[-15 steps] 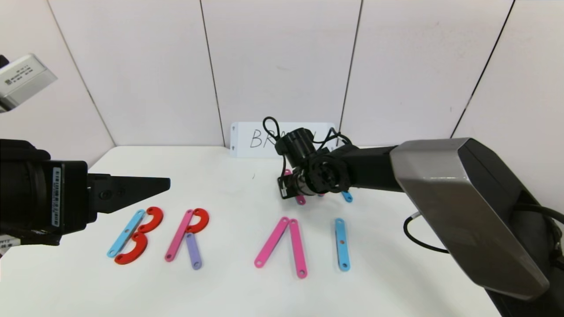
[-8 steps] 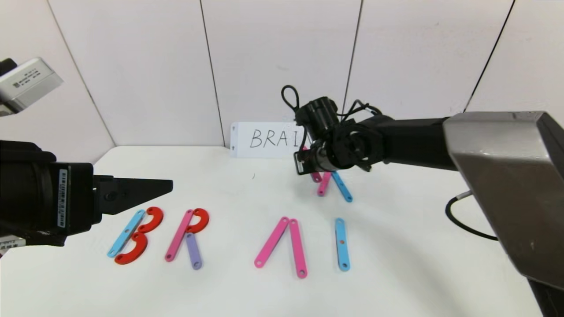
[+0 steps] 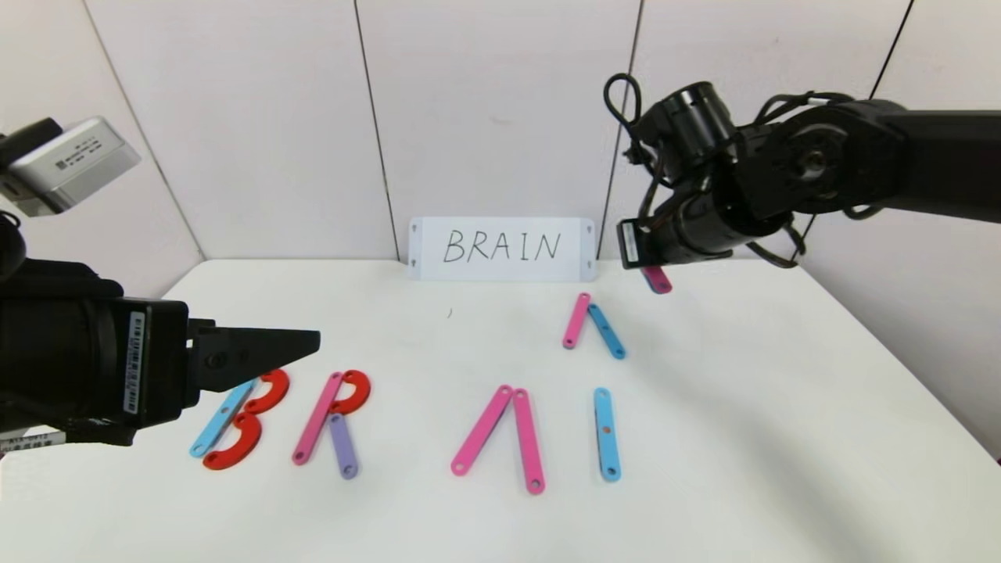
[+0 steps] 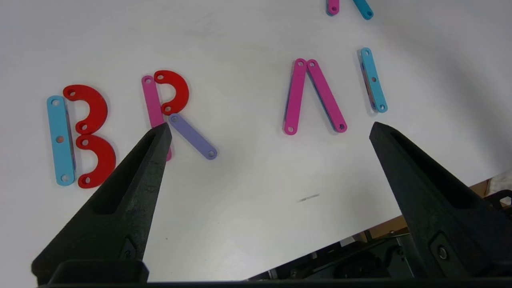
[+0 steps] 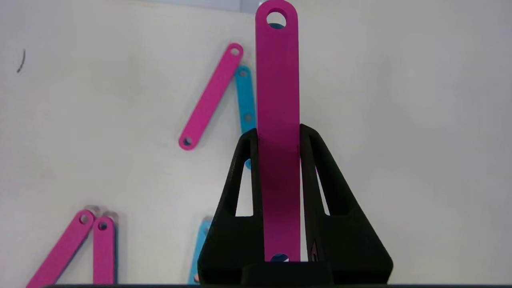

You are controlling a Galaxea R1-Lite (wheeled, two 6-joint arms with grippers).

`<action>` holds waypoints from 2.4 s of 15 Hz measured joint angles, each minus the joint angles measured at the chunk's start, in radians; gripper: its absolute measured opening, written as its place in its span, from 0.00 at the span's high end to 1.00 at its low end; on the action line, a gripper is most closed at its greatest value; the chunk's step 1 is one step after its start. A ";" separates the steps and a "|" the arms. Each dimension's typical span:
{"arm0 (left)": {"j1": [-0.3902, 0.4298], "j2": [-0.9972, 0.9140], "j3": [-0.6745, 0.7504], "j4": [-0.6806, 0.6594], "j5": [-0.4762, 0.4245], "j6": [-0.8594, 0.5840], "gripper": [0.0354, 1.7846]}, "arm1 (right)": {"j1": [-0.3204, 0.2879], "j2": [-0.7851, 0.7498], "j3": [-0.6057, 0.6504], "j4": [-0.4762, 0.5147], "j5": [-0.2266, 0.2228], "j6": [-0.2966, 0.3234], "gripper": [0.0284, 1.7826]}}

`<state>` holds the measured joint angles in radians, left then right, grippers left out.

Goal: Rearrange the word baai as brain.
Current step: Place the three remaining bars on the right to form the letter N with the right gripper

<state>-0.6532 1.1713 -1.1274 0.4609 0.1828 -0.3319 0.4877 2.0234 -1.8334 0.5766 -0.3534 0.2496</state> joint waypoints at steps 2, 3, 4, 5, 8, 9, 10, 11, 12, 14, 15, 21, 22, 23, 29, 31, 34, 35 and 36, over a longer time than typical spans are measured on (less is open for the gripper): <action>-0.001 0.005 0.000 0.000 0.000 0.000 0.03 | -0.009 -0.079 0.103 0.002 -0.003 0.017 0.85; -0.001 0.008 0.001 0.000 0.000 0.000 0.03 | -0.010 -0.114 0.157 0.002 -0.003 0.031 0.85; -0.001 0.010 0.001 0.000 0.000 -0.001 0.03 | -0.009 -0.147 0.213 0.001 -0.004 0.052 0.85; -0.001 0.012 0.001 0.000 0.000 -0.001 0.03 | -0.006 -0.181 0.273 0.000 -0.005 0.077 0.85; -0.002 0.016 0.004 -0.001 0.000 -0.001 0.03 | -0.003 -0.269 0.445 -0.024 -0.005 0.136 0.85; -0.002 0.017 0.005 -0.001 0.000 -0.001 0.03 | -0.002 -0.290 0.501 -0.049 -0.005 0.150 0.85; -0.002 0.019 0.006 -0.001 0.000 -0.001 0.03 | -0.001 -0.306 0.563 -0.087 -0.005 0.158 0.85; -0.002 0.021 0.006 -0.001 0.000 -0.001 0.03 | 0.000 -0.316 0.618 -0.134 -0.003 0.162 0.85; -0.002 0.022 0.006 -0.001 0.000 -0.001 0.03 | 0.001 -0.321 0.673 -0.189 0.000 0.164 0.85; -0.002 0.025 0.006 -0.002 0.000 -0.001 0.03 | 0.007 -0.312 0.752 -0.284 0.004 0.174 0.85; -0.002 0.026 0.007 -0.001 0.000 -0.001 0.03 | 0.010 -0.301 0.776 -0.323 0.005 0.183 0.85; -0.002 0.030 0.008 -0.002 0.000 -0.001 0.03 | 0.019 -0.193 0.815 -0.413 0.008 0.217 0.85; -0.002 0.030 0.008 -0.002 0.000 -0.001 0.03 | 0.022 -0.176 0.817 -0.424 0.009 0.227 0.85; -0.002 0.030 0.008 -0.002 0.000 -0.001 0.03 | 0.026 -0.160 0.818 -0.433 0.009 0.237 0.85; -0.001 0.030 0.008 -0.002 0.000 -0.001 0.03 | 0.044 -0.114 0.827 -0.435 0.010 0.244 0.85; -0.001 0.030 0.007 -0.002 0.000 -0.001 0.03 | 0.048 -0.097 0.832 -0.444 0.011 0.262 0.85; -0.001 0.030 0.006 -0.002 0.000 -0.001 0.03 | 0.066 -0.079 0.835 -0.448 0.011 0.265 0.85; -0.001 0.030 0.006 -0.002 0.000 -0.001 0.03 | 0.069 -0.076 0.835 -0.448 0.011 0.265 0.85; -0.001 0.030 0.006 -0.002 0.000 -0.001 0.03 | 0.070 -0.073 0.835 -0.448 0.011 0.264 0.85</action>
<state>-0.6538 1.2011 -1.1213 0.4589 0.1832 -0.3334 0.5574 1.9506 -0.9987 0.1287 -0.3423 0.5138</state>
